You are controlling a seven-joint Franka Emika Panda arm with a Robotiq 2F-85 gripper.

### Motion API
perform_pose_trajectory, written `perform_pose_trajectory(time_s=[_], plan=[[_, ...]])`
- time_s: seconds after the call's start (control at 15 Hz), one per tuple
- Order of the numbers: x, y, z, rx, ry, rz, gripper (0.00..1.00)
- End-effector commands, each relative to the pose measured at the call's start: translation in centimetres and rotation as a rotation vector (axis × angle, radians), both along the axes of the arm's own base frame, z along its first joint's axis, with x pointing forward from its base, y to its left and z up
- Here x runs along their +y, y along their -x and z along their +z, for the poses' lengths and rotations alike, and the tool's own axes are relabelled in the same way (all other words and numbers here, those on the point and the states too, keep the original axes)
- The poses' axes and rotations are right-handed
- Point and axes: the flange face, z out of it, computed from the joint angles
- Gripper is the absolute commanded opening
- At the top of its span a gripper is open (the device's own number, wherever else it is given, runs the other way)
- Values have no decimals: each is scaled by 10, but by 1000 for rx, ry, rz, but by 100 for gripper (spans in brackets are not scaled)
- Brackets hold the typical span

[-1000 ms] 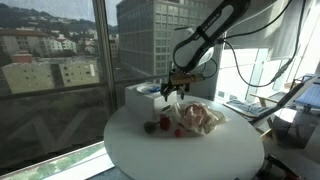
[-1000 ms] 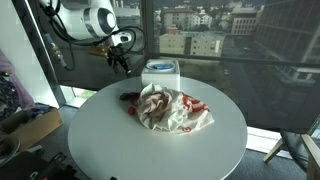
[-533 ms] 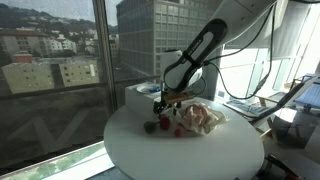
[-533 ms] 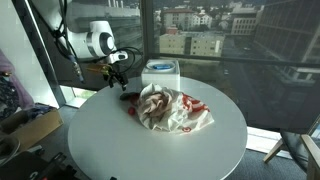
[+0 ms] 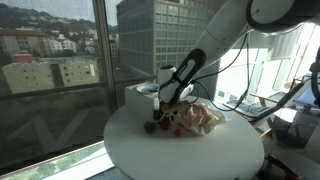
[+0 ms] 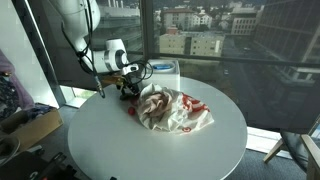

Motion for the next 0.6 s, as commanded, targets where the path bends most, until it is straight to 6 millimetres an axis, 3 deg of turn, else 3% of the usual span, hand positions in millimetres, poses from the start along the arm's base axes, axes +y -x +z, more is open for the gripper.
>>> perform_pose_trajectory(time_s=[0.0, 0.07, 0.13, 0.4, 0.53], plan=[[-8, -38, -17, -16, 16, 3, 100], [-12, -44, -22, -11, 23, -6, 75], [-16, -48, -25, 0, 25, -12, 74], [-19, -46, -23, 39, 28, -36, 43], [-15, -36, -9, 94, 15, -78, 27]])
